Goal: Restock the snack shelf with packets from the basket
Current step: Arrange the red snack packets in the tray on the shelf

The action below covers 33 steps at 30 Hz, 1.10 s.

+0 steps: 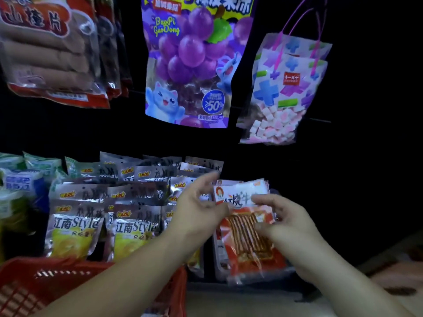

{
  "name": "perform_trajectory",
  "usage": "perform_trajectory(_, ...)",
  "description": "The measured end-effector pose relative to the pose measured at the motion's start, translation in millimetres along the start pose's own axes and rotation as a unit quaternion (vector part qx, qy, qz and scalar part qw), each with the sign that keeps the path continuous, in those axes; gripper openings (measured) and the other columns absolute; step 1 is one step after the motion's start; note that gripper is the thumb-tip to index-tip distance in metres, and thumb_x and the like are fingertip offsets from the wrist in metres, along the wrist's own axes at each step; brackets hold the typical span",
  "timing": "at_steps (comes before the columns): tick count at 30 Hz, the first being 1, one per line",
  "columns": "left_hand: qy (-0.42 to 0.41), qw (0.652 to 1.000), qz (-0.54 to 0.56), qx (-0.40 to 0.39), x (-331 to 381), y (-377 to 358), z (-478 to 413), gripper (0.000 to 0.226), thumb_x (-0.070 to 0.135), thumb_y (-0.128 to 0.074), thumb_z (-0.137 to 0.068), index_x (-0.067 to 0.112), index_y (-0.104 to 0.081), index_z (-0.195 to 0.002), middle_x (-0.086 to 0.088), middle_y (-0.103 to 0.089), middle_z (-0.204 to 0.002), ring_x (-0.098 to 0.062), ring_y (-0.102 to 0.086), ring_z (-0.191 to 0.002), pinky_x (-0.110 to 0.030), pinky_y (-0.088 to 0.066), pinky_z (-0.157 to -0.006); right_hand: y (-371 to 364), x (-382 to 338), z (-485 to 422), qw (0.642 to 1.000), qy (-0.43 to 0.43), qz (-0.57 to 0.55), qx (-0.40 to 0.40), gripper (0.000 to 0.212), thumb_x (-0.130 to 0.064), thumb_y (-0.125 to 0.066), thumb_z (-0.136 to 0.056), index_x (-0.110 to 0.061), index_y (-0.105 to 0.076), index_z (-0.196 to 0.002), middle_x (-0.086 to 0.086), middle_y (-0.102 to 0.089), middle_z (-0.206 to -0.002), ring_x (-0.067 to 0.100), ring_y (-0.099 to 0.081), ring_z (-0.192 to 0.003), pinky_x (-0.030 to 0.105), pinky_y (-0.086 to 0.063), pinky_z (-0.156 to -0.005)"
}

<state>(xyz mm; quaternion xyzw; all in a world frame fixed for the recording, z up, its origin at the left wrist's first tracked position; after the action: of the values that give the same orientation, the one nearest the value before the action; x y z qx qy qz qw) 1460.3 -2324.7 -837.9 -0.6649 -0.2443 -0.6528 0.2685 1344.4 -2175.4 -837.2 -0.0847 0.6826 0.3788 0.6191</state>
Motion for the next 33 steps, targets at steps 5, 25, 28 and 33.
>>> perform_trajectory(5, -0.063, 0.976, -0.207, 0.028, -17.9, -5.4, 1.8, 0.028, 0.036, -0.077, -0.089, 0.038, -0.064, -0.114, 0.025, -0.048, -0.120, 0.012, -0.052, -0.112, -0.004, -0.045, -0.081, 9.5, -6.5, -18.4, 0.996, 0.018, -0.046, 0.073, 0.044, -0.003, -0.066, -0.098, -0.042, -0.063, -0.119, 0.003, -0.064, -0.114, 0.018, -0.066, -0.095, 0.036, -0.064, -0.068)
perform_trajectory(25, 0.117, 0.985, 0.048, -0.117, -26.7, -40.9, -6.4, 0.018, 0.025, -0.060, -0.101, 0.020, -0.076, -0.106, -0.008, -0.078, -0.101, -0.018, -0.076, -0.087, -0.025, -0.059, -0.066, 21.5, 2.2, -26.9, 0.991, 0.085, -0.097, 0.034, 0.052, -0.003, -0.076, -0.089, -0.040, -0.064, -0.122, -0.026, -0.058, -0.124, -0.023, -0.057, -0.103, 0.003, -0.048, -0.076)
perform_trajectory(28, 0.121, 0.983, 0.023, -0.135, -31.1, -36.3, -6.9, 0.023, 0.012, -0.073, -0.093, 0.028, -0.073, -0.110, -0.008, -0.075, -0.106, -0.021, -0.075, -0.093, -0.028, -0.059, -0.072, 25.4, 10.8, -30.8, 0.993, 0.073, -0.058, 0.070, 0.045, -0.010, -0.080, -0.087, -0.048, -0.063, -0.105, -0.028, -0.063, -0.117, 0.000, -0.056, -0.122, 0.029, -0.049, -0.096)
perform_trajectory(33, 0.098, 0.989, 0.022, -0.105, -27.7, -35.7, -6.5, 0.063, -0.008, -0.073, -0.087, 0.033, -0.056, -0.133, -0.004, -0.076, -0.105, -0.023, -0.075, -0.099, -0.036, -0.062, -0.084, 25.6, 14.3, -35.1, 0.995, 0.049, -0.074, 0.048, 0.043, -0.010, -0.079, -0.089, -0.046, -0.063, -0.106, -0.022, -0.063, -0.116, 0.013, -0.067, -0.103, 0.034, -0.057, -0.082)
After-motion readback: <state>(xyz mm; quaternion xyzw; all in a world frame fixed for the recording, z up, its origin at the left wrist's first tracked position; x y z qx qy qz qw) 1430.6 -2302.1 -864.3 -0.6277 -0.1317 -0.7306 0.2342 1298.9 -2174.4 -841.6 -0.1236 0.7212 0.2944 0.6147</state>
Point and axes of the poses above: each hand's wrist, its own z-axis away from the middle knuckle, its own y-axis out of the back of the hand, x = y × z, the point moved 5 cm from there along -z, towards the middle knuckle
